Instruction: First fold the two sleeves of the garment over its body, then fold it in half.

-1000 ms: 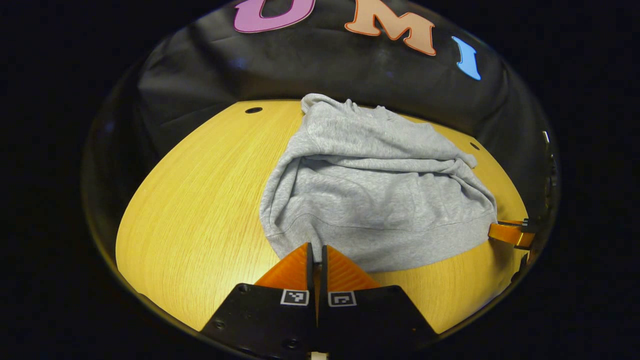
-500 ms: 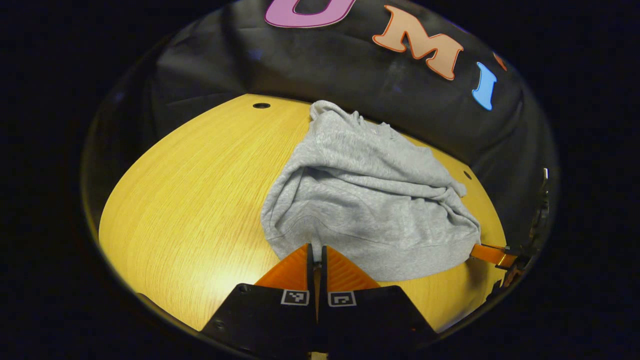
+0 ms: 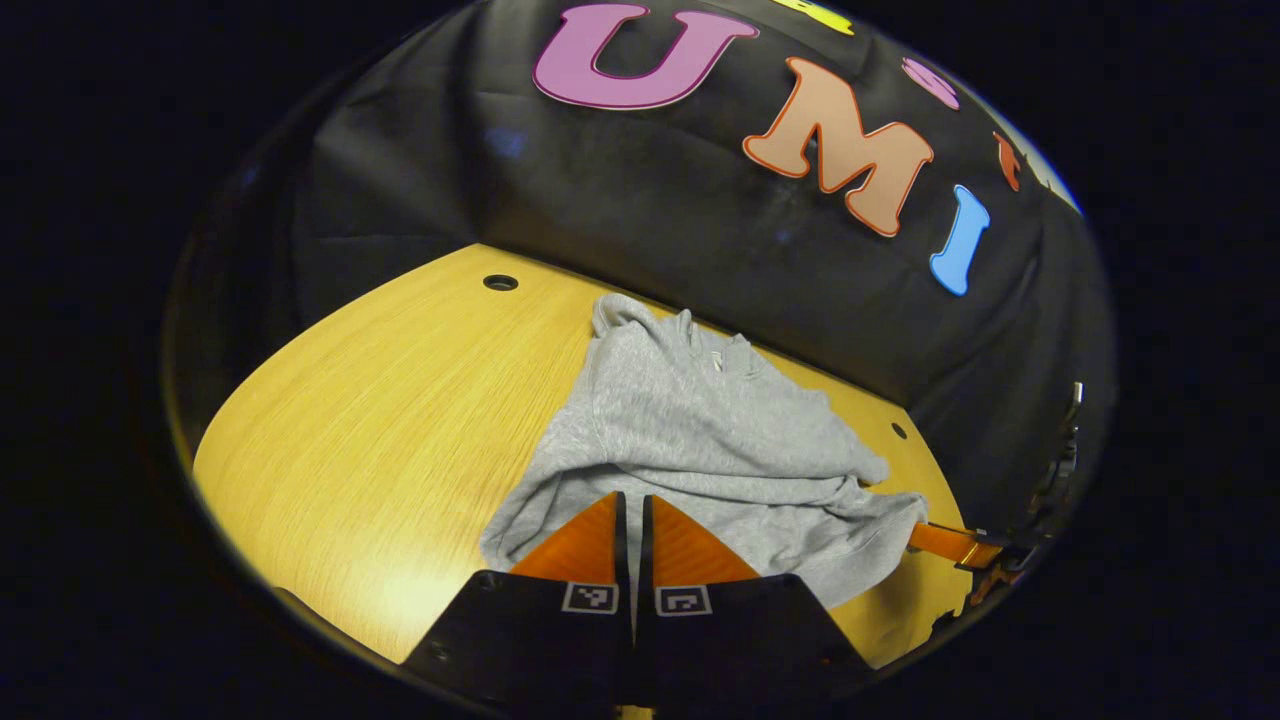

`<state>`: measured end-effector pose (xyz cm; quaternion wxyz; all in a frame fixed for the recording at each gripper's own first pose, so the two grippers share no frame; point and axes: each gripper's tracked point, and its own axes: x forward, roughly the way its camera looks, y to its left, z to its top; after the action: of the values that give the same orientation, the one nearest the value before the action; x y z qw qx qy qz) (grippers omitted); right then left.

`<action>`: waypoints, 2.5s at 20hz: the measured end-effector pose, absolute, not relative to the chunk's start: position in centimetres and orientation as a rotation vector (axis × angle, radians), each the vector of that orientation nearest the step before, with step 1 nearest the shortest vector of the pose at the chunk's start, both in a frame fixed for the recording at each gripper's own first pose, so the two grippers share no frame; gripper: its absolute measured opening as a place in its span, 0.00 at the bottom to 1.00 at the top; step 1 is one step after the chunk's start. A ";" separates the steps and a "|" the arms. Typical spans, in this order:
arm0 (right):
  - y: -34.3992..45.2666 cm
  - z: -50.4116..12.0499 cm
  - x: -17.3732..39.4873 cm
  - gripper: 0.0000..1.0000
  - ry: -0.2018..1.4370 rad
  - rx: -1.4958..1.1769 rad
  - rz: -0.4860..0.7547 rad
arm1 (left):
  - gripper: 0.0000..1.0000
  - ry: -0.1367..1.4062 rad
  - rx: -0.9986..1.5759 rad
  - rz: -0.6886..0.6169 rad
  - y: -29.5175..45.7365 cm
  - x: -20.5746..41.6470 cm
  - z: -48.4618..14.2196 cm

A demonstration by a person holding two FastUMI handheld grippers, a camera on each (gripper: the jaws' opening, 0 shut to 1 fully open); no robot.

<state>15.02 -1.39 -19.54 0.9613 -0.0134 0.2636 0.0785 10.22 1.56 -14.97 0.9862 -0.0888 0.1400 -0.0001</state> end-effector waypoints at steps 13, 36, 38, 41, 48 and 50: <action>-1.6 -20.6 15.1 0.05 0.570 -0.030 0.154 | 0.95 0.426 -0.117 0.190 7.8 5.7 -20.9; -1.7 -20.9 14.4 0.04 0.589 -0.074 0.164 | 0.46 0.449 -0.023 0.166 4.9 7.2 -23.4; -1.7 -21.0 14.3 0.04 0.590 -0.081 0.166 | 0.16 0.447 -0.055 0.143 4.4 7.3 -23.4; -1.7 -20.9 14.2 0.04 0.590 -0.076 0.163 | 0.01 0.453 -0.085 0.175 4.2 7.6 -23.2; -1.6 -19.6 14.9 0.03 0.557 -0.063 0.158 | 0.00 0.356 -0.147 0.066 1.0 9.2 -17.8; -1.5 -18.8 15.5 0.04 0.531 -0.052 0.151 | 0.00 0.331 -0.217 0.022 -0.4 10.0 -15.7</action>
<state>15.54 -1.54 -18.80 0.9618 -0.0256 0.2623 0.0746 10.02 -0.39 -15.70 0.9804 -0.1078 0.1647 0.0107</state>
